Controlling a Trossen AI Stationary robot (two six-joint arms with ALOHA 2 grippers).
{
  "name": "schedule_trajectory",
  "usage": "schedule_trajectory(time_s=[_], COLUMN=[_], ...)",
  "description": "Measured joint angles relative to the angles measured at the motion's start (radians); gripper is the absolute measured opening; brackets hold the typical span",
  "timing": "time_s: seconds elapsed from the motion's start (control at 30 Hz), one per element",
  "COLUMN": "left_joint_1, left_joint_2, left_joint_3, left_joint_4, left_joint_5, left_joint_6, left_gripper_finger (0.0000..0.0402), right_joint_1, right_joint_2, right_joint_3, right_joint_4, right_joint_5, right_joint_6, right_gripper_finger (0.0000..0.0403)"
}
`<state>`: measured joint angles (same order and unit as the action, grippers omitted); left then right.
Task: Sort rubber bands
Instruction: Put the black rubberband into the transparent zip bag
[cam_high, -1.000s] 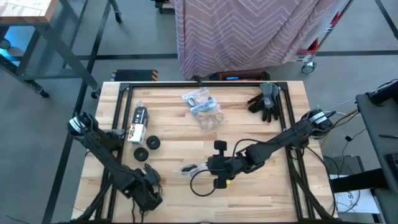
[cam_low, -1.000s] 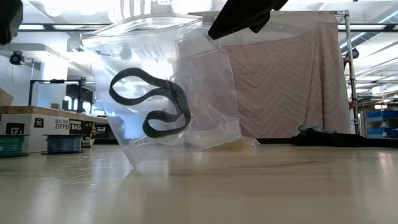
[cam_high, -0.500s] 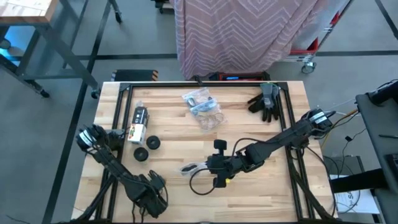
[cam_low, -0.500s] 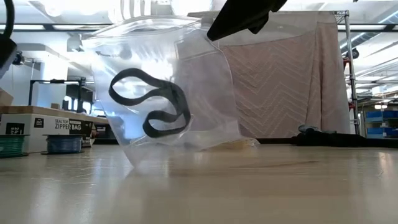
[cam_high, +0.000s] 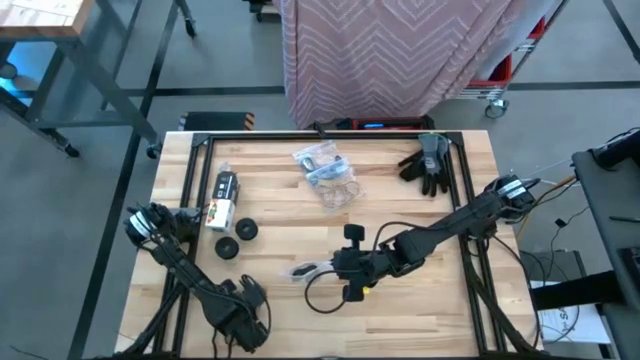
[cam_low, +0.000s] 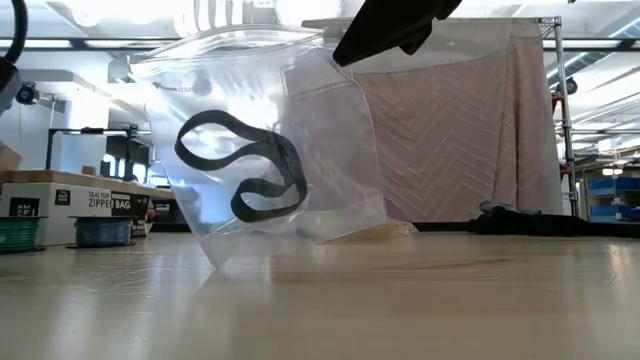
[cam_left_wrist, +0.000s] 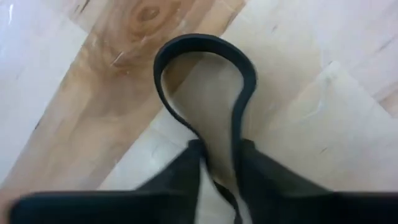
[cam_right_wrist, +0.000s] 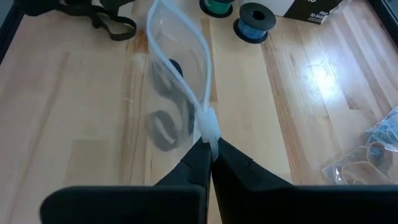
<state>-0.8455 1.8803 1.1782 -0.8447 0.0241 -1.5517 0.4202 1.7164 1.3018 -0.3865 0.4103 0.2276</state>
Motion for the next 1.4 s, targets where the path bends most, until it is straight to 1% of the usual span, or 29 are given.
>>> schedule_trajectory(time_s=[0.07, 0.1, 0.13, 0.23, 0.3, 0.4, 0.5, 0.57, 0.63, 0.7, 0.8, 0.9, 1.0, 1.03, 1.13, 1.23, 1.4], left_joint_1=[0.0, -0.001, -0.002, 0.001, 0.002, 0.011, 0.008, 0.007, 0.008, 0.01, 0.02, 0.036, 0.057, 0.066, 0.103, 0.131, 0.144], left_joint_2=[0.0, 0.0, -0.001, -0.007, -0.018, -0.063, -0.132, -0.177, -0.216, -0.249, -0.294, -0.321, -0.331, -0.331, -0.323, -0.281, -0.219], left_joint_3=[0.0, 0.0, 0.0, 0.001, 0.007, 0.029, 0.06, 0.077, 0.093, 0.099, 0.092, 0.074, 0.05, 0.045, 0.039, 0.038, 0.038], left_joint_4=[0.0, -0.003, -0.004, -0.002, -0.002, -0.01, -0.008, -0.011, 0.019, 0.077, 0.24, 0.379, 0.463, 0.478, 0.489, 0.512, 0.525], left_joint_5=[-0.019, -0.04, -0.063, -0.087, -0.146, -0.284, -0.463, -0.611, -0.776, -0.902, -0.989, -1.145, -1.267, -1.292, -1.302, -1.326, -1.351], left_joint_6=[0.032, 0.044, 0.052, 0.116, 0.148, 0.201, 0.289, 0.346, 0.43, 0.528, 0.707, 0.812, 0.888, 0.891, 0.875, 0.821, 0.806], left_gripper_finger=[0.0044, 0.0023, 0.0012, 0.0014, 0.0007, 0.0003, 0.0002, 0.0002, 0.0001, 0.0001, 0.0001, 0.0001, 0.0, 0.0, 0.0, 0.0, 0.0], right_joint_1=[0.0, 0.0, 0.0, 0.0, 0.0, -0.002, -0.003, -0.005, -0.005, -0.005, -0.005, -0.004, -0.004, -0.004, -0.004, -0.004, -0.004], right_joint_2=[0.0, 0.0, 0.0, 0.0, 0.0, 0.0, 0.0, 0.0, 0.0, 0.0, 0.0, 0.0, 0.0, 0.0, 0.0, 0.0, 0.0], right_joint_3=[0.0, 0.0, 0.0, 0.0, 0.0, 0.0, 0.0, 0.0, 0.0, 0.0, 0.0, 0.0, 0.0, 0.0, 0.0, 0.0, 0.0], right_joint_4=[0.0, 0.001, 0.001, 0.002, 0.002, 0.002, 0.003, 0.003, 0.004, 0.003, 0.003, 0.003, 0.004, 0.003, 0.003, 0.003, 0.003], right_joint_5=[0.0, 0.0, 0.0, 0.0, 0.0, -0.001, 0.0, 0.0, 0.0, 0.0, 0.0, 0.0, 0.0, 0.0, 0.0, 0.0, 0.0], right_joint_6=[0.0, 0.0, -0.001, -0.001, -0.001, -0.002, 0.0, 0.0, 0.007, 0.009, 0.008, 0.0, 0.0, 0.001, 0.022, 0.035, 0.035], right_gripper_finger=[0.0, 0.0, 0.0, 0.0, 0.0, 0.0, 0.0, 0.0, 0.0, 0.0, 0.0, 0.0, 0.0, 0.0, 0.0, 0.0, 0.0])
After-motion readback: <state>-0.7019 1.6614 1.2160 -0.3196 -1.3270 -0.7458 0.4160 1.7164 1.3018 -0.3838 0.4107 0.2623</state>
